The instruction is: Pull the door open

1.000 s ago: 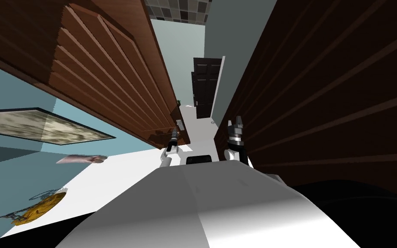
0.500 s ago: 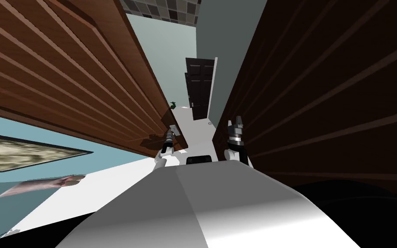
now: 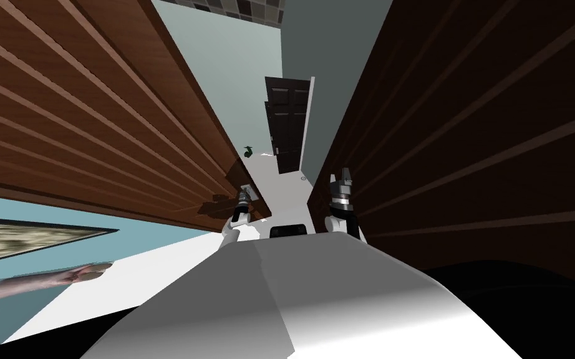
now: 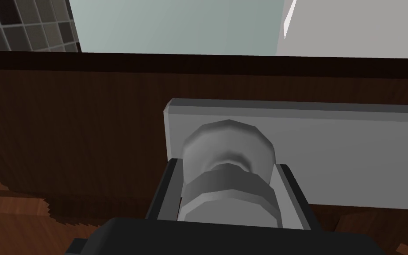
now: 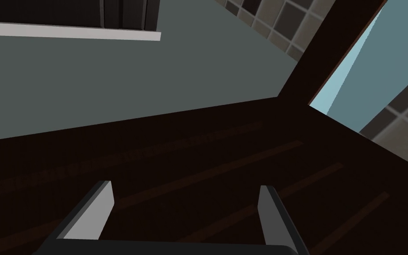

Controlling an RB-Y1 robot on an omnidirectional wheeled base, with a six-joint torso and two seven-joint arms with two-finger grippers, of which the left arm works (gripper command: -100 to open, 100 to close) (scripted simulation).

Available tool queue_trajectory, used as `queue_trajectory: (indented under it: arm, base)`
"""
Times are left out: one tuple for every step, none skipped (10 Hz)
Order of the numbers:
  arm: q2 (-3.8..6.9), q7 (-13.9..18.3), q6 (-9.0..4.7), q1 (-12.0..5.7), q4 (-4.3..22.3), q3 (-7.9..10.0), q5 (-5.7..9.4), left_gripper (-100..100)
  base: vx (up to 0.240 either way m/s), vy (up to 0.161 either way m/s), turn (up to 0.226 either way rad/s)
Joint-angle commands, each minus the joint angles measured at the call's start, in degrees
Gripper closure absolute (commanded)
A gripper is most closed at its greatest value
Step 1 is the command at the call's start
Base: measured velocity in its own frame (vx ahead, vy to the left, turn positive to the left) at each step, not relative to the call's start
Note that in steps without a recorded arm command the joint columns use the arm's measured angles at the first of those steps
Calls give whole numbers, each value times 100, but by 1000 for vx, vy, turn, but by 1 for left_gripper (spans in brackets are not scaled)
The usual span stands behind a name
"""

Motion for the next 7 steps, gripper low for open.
queue_trajectory:
  arm:
    - [-5, 0, 5, 12, 7, -5, -1, 100]
    - [-5, 0, 5, 12, 7, -5, -1, 100]
    - [-5, 0, 5, 12, 7, -5, -1, 100]
    - [-5, 0, 5, 12, 7, -5, -1, 100]
    - [74, 72, -3, 48, 6, -75, 12, 100]
    - [124, 117, -15, 64, -1, -111, 21, 100]
    - [182, 169, -28, 82, -8, -152, 32, 100]
  base:
    - [-32, 3, -12]
    - [-19, 0, -2]
    - [-9, -2, 3]
    - [0, 0, 0]
    - [-133, 43, -157]
    - [-215, 106, -232]
    - [-223, 90, -180]
